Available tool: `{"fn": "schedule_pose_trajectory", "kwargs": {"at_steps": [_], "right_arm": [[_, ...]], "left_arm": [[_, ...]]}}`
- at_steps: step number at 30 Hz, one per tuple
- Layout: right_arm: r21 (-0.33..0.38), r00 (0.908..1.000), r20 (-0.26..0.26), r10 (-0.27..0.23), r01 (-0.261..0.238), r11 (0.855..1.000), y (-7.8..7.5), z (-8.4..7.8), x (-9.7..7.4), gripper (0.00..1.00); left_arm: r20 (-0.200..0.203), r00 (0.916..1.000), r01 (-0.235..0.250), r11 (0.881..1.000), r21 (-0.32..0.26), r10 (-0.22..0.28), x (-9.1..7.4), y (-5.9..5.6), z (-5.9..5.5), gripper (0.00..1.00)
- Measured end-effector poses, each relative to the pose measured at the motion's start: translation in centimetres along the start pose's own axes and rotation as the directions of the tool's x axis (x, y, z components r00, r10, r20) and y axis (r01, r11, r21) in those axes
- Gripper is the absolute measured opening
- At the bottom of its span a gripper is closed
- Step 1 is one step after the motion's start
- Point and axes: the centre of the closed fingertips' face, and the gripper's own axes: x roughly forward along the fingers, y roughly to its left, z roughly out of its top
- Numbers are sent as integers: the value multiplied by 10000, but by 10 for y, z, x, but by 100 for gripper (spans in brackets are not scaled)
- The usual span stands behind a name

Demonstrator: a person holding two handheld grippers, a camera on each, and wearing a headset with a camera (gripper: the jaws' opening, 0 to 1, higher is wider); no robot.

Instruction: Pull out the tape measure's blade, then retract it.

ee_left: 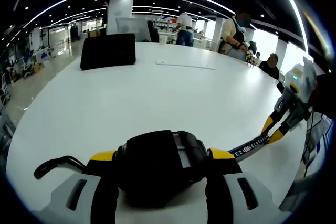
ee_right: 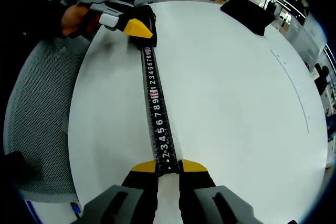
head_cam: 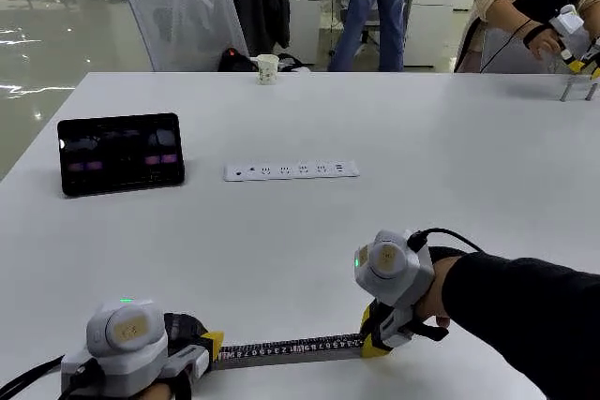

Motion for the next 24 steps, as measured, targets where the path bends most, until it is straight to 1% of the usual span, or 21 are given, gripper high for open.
{"fn": "schedule_pose_trajectory", "kwargs": {"at_steps": [3,8,12,17,22,24], "right_arm": [[-187,10000,-76,-14,12,9998,-1,0,1,11],[-263,10000,-58,-11,9,9997,-1,2,1,11],[-321,9999,-169,16,-22,9995,-1,5,2,11],[-424,9995,-310,30,-43,9991,-2,6,4,11],[-521,9995,-327,26,-43,9986,0,9,4,11],[-323,9996,-275,15,-24,9995,0,10,4,11]], "left_arm": [[-1,10000,-10,10000,23,10,0,0,0,62],[-9,10000,17,10000,62,-17,1,0,0,62],[-2,10000,9,9999,163,-9,1,0,-1,62],[-75,9999,68,9997,219,-66,2,1,-1,62],[-173,9998,46,9998,167,-43,2,0,-2,62],[-192,9998,45,9999,165,-41,1,0,-2,62]]}}
